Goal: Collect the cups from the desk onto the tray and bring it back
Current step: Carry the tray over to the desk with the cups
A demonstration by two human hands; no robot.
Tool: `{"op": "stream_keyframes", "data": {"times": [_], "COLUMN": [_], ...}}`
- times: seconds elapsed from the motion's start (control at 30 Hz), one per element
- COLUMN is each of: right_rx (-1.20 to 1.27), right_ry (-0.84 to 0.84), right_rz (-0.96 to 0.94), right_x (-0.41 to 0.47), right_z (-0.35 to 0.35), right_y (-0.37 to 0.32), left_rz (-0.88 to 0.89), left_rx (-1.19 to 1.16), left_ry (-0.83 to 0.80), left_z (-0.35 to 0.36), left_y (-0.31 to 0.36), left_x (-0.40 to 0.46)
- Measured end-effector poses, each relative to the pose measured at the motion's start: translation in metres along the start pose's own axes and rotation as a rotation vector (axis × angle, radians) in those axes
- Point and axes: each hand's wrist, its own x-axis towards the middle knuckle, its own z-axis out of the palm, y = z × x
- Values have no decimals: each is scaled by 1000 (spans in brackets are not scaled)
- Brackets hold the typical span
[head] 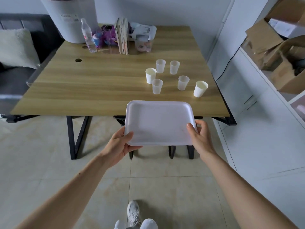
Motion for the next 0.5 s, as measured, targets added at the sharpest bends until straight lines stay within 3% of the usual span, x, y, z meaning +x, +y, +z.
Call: {"op": "stream_keyframes", "data": {"times": [0.5], "right_rx": [41], "right_ry": [-29], "right_rz": [62], "right_x": [85], "right_z": [61], "right_y": [-36], "left_rz": [-28], "left_rx": [-48], "left_ry": [32], "left_z": [-36], "left_y": [55], "left_x": [91]}}
